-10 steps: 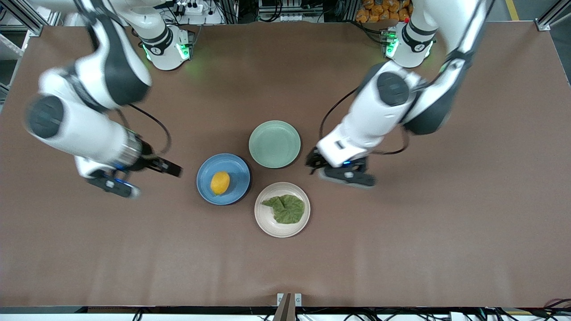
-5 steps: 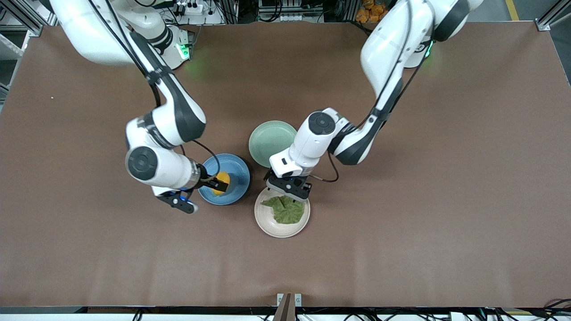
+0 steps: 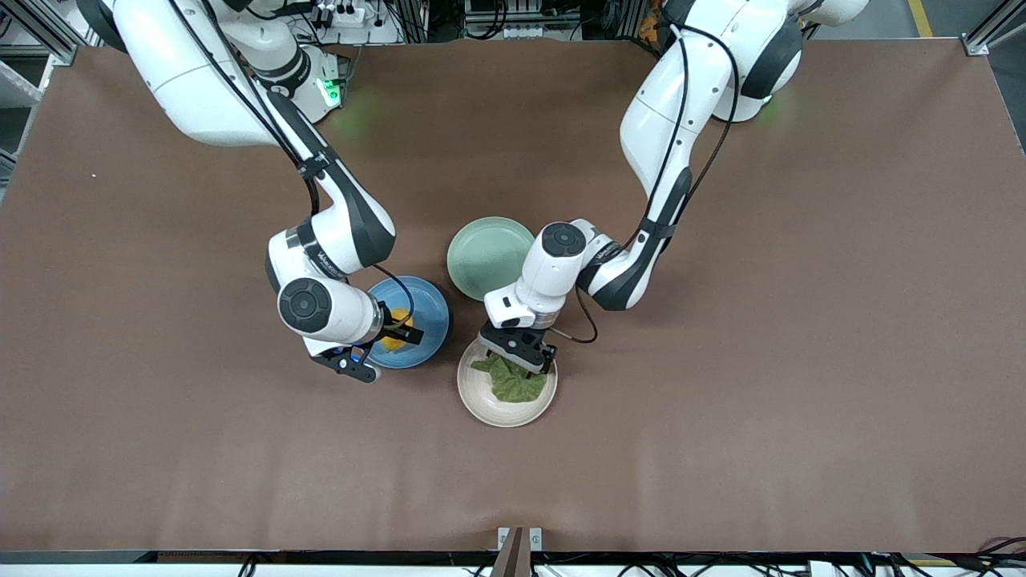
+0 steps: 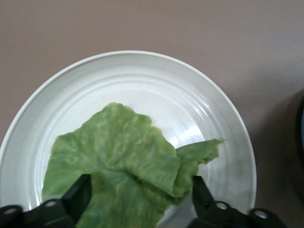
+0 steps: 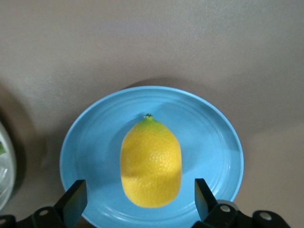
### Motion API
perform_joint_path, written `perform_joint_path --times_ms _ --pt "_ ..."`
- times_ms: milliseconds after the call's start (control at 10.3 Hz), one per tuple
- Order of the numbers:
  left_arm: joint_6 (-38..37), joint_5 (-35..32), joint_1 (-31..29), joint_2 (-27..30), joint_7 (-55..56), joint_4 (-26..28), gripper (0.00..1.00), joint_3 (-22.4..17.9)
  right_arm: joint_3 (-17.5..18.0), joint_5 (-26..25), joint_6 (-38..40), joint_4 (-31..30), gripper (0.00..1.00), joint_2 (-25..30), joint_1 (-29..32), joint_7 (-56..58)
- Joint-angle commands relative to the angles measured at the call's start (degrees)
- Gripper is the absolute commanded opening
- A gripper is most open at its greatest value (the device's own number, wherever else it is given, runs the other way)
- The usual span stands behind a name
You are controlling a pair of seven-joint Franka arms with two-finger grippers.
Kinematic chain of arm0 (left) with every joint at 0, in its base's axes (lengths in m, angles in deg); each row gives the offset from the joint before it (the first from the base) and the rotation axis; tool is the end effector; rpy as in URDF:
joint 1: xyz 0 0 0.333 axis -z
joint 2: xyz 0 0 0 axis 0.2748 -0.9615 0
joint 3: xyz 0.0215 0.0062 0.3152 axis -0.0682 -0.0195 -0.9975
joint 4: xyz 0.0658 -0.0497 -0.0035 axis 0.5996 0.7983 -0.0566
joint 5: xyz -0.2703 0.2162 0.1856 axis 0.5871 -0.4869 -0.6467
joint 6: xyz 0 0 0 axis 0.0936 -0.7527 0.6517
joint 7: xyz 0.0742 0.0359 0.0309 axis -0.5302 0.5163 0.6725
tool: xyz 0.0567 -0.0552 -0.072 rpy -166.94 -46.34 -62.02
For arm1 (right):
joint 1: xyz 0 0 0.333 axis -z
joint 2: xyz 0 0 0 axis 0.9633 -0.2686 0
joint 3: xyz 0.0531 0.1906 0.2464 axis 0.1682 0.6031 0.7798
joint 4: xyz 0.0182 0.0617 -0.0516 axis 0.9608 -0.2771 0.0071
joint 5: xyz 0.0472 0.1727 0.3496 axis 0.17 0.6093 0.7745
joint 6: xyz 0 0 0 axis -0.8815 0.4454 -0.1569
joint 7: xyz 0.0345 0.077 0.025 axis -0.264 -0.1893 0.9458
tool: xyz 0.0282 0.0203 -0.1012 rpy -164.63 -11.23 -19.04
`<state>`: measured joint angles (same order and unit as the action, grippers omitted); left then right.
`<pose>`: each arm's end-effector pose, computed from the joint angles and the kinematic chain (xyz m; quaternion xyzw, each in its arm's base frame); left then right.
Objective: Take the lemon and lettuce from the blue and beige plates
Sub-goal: 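Grasp the lemon with the right gripper while the left gripper grasps the lettuce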
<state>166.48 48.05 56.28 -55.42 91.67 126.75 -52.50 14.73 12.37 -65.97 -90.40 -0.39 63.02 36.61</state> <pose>0.5845 -0.5091 0.1615 0.9399 -0.2367 0.2265 0.0965 0.6254 0.2734 0.2339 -0.9776 0.1867 0.0956 0.0167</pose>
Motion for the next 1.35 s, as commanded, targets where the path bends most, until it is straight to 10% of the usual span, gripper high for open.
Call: perform_joint_path --times_ms 0,194,387,968,1258 --pt "0.2 -1.2 0.6 -1.2 0.3 -1.6 0.45 -0.7 0.4 -1.6 -1.2 -1.0 1.00 -0.8 0.1 -1.1" --pt "0.0 -1.3 0.8 -0.9 0.5 -1.4 0.00 -0.8 0.6 -1.5 -2.0 -1.4 1.00 -1.8 0.1 -1.0" --pt "-1.7 -1.3 0.5 1.7 0.7 0.6 0.00 -0.9 0.7 -1.5 -3.5 -1.7 0.95 -2.8 -0.2 -1.0" --pt "-26.9 -1.0 -7.8 26.8 -0.6 13.2 0.00 -0.2 1.7 -0.7 0.7 0.6 0.26 0.2 1.6 -0.3" --pt "-41.3 -0.5 -16.5 32.9 -2.3 13.1 0.00 -0.2 1.7 -0.4 12.0 2.2 0.23 6.1 5.8 6.7"
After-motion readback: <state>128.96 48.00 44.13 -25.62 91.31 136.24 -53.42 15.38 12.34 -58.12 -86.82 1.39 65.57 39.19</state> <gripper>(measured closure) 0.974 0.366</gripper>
